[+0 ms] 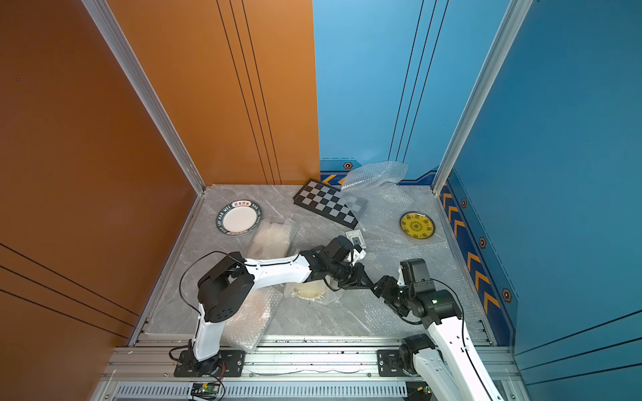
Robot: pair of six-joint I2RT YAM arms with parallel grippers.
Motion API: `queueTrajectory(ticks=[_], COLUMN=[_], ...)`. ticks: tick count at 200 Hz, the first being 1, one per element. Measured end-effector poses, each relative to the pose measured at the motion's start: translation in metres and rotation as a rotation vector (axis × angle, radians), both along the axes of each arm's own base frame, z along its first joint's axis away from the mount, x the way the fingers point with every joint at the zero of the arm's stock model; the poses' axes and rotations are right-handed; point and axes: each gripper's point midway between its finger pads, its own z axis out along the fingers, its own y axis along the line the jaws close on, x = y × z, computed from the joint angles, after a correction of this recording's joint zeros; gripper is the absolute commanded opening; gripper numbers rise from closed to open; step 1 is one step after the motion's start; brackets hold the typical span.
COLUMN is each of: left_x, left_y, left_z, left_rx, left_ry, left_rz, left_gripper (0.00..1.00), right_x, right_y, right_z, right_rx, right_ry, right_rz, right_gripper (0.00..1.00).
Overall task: Unpack dinner plates from bubble wrap
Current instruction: Unwrap the bubble wrap at the center of the board.
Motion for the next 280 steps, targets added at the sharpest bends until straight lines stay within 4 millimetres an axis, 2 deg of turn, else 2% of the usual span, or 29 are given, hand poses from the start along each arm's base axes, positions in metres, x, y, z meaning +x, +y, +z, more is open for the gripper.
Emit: queueTrajectory(ticks=[50, 79, 87, 90, 97, 111, 125, 169, 193, 209, 225, 242, 267, 280], left_x=[0.004, 0.004, 0.004, 0.004, 0.005, 0.006, 0.005, 0.0, 0.0, -0.001, -0.001, 0.0, -0.001, 0.0], left_y=[-0.016, -0.032, -0.036, -0.038, -0.041, -0.045, -0.047, -0.041, -0.041, -0.04, -0.041, -0.042, -0.042, -0.041], left_z=[0.026, 0.056, 0.067, 0.07, 0.08, 0.092, 0.095, 0.075, 0.074, 0.074, 0.077, 0.081, 0.083, 0.083], left_rx=[-0.053, -0.114, -0.133, -0.141, -0.16, -0.186, -0.193, -0.152, -0.146, -0.14, -0.142, -0.148, -0.148, -0.143], left_ry=[-0.021, -0.039, -0.046, -0.051, -0.06, -0.064, -0.064, -0.037, -0.036, -0.033, -0.035, -0.039, -0.039, -0.035], left_rz=[0.02, 0.016, 0.015, 0.013, 0.012, 0.014, 0.013, 0.014, 0.011, 0.011, 0.007, 0.005, 0.002, 0.001], left_gripper=[0.72, 0.79, 0.85, 0.92, 1.0, 0.98, 0.98, 0.98, 0.98, 0.98, 0.98, 0.98, 0.98, 0.98], right_x=[0.002, 0.002, 0.002, 0.002, 0.002, 0.002, 0.002, -0.008, -0.024, -0.037, -0.048, -0.049, -0.046, -0.043], right_y=[-0.011, -0.013, -0.014, -0.014, -0.014, -0.015, -0.014, -0.011, -0.003, 0.005, 0.017, 0.033, 0.075, 0.095], right_z=[0.021, 0.028, 0.029, 0.03, 0.03, 0.031, 0.031, 0.037, 0.043, 0.034, 0.016, -0.001, -0.007, -0.016], right_rx=[-0.009, -0.013, -0.015, -0.017, -0.019, -0.019, -0.016, -0.001, 0.009, 0.025, 0.053, 0.069, 0.04, -0.034], right_ry=[-0.031, -0.042, -0.04, -0.04, -0.039, -0.036, -0.03, -0.066, -0.13, -0.145, -0.121, -0.098, -0.107, -0.078], right_rz=[-0.035, -0.038, -0.04, -0.039, -0.038, -0.041, -0.039, -0.01, 0.044, 0.082, 0.126, 0.173, 0.315, 0.364], right_gripper=[0.67, 0.67, 0.67, 0.67, 0.67, 0.67, 0.67, 0.63, 0.62, 0.57, 0.48, 0.41, 0.29, 0.19])
